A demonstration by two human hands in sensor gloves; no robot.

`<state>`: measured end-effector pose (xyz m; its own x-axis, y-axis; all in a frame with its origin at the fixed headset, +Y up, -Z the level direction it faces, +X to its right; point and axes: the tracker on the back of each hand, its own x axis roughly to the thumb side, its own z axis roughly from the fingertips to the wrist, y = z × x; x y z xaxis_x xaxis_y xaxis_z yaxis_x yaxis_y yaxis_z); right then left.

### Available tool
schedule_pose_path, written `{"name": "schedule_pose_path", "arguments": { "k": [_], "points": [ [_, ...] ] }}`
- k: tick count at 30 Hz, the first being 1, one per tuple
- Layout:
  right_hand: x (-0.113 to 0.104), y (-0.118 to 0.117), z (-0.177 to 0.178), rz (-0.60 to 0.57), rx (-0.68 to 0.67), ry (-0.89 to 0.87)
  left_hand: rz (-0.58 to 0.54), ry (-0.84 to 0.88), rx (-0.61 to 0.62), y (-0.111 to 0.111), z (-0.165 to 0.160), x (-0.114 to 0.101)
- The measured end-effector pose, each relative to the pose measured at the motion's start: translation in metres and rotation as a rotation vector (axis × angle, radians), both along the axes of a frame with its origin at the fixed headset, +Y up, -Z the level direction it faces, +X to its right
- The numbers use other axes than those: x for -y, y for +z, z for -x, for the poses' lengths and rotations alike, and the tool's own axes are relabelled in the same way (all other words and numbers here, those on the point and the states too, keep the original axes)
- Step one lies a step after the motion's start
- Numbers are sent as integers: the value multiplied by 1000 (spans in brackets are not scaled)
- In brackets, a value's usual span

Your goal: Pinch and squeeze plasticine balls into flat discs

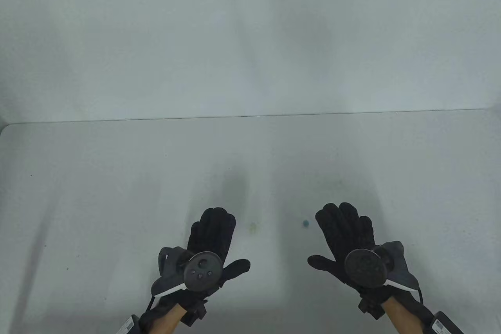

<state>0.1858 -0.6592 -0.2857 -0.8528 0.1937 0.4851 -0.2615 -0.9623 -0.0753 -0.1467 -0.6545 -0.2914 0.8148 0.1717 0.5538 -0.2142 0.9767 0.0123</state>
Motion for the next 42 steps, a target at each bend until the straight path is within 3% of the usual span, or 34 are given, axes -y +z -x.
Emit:
{"name": "schedule_pose_path", "arguments": {
  "k": [26,34,42],
  "points": [
    [0,-3,-4,-9,25,-55,10,29,-25,-2,7,0],
    [0,-3,-6,-10,26,-60,67,-55,-143,-40,33,-13],
    [-1,-2,-8,-20,31,-61,205,-250,-281,-77,54,35]
  ]
}}
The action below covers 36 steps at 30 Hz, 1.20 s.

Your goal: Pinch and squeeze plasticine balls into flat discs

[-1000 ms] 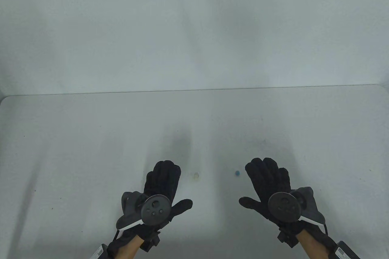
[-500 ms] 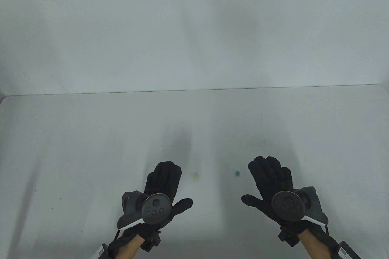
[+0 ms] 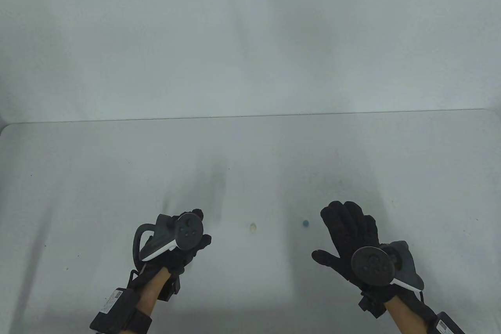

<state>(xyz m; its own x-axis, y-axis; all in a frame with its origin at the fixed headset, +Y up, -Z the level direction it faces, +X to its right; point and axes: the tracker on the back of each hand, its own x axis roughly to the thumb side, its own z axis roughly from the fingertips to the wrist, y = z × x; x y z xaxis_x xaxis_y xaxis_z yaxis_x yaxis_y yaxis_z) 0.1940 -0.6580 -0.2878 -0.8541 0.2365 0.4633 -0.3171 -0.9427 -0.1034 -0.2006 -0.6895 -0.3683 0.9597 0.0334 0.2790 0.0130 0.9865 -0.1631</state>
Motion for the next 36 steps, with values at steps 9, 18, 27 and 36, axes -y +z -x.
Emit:
{"name": "schedule_pose_path", "arguments": {
  "k": [9,18,27,36],
  "points": [
    [-1,0,-5,-7,7,-7,92,-174,-31,-14,1,44],
    [-2,1,-6,-15,10,-18,16,-320,24,-15,-10,58],
    [-3,2,-6,-30,13,-27,-11,-320,28,-14,-10,57],
    [-4,2,-7,-33,10,-42,18,109,-86,-13,2,9]
  ]
}}
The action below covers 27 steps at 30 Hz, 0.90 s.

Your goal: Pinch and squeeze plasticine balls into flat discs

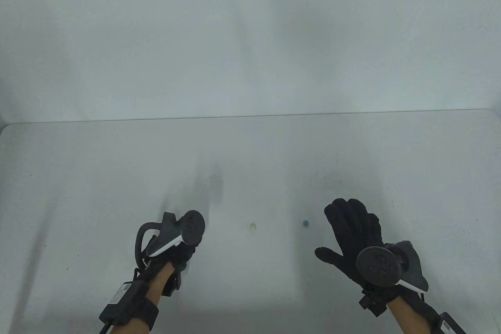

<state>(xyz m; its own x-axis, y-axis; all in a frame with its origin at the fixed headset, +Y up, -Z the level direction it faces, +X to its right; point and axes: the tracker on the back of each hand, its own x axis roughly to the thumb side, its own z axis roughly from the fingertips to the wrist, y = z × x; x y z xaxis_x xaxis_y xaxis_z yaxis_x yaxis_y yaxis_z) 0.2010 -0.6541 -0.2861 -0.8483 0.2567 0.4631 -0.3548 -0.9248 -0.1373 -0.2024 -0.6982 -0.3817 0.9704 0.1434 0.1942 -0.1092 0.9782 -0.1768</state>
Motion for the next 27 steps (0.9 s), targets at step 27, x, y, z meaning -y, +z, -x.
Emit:
{"name": "schedule_pose_path", "arguments": {
  "k": [27],
  "points": [
    [0,0,-1,14,2,-14,544,1316,-24,49,-40,28]
  ]
}}
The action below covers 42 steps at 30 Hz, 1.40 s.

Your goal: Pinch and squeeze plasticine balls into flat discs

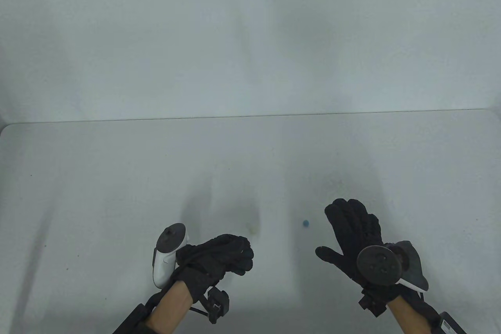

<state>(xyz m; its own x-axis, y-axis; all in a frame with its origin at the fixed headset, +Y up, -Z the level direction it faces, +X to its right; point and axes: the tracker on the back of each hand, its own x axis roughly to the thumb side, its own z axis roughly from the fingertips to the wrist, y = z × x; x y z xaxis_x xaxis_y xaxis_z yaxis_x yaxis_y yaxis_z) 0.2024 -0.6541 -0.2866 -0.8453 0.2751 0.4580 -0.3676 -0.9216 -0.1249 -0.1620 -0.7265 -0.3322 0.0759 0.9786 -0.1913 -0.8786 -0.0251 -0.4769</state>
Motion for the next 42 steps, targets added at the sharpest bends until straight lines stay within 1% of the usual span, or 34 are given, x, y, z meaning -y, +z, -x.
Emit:
{"name": "schedule_pose_path", "arguments": {
  "k": [7,9,10,12,16,18,20,21,22,24,28,33,35,37,39,42],
  "points": [
    [0,0,1,5,-2,3,-56,-56,-81,-1,1,-1],
    [0,0,1,6,-1,2,-2,-41,-63,-1,1,2],
    [0,0,1,5,0,2,30,-31,-103,-1,2,4],
    [0,-1,1,8,0,-1,63,-38,-103,-2,5,7],
    [1,-1,1,11,4,-2,105,37,-83,-1,7,10],
    [1,-1,1,15,4,-2,107,102,-58,-1,6,10],
    [1,-1,1,18,4,-1,115,129,-54,-1,7,8],
    [1,-1,1,18,4,-2,113,101,-79,-1,8,7],
    [1,-1,1,18,4,-2,89,71,-90,-2,9,5],
    [1,-1,1,20,1,-4,55,21,-93,-3,11,3],
    [1,-1,1,19,1,-1,40,39,-92,-2,10,0],
    [1,-1,1,20,0,-4,-16,-3,-98,-1,8,-5],
    [1,-1,1,18,0,-6,-10,-18,-113,-2,9,-6],
    [1,-1,1,18,0,-5,34,-15,-122,0,9,-3],
    [1,-1,1,14,2,-8,95,48,-125,1,10,4],
    [1,-1,1,18,2,-8,108,115,-71,2,10,8]
  ]
}}
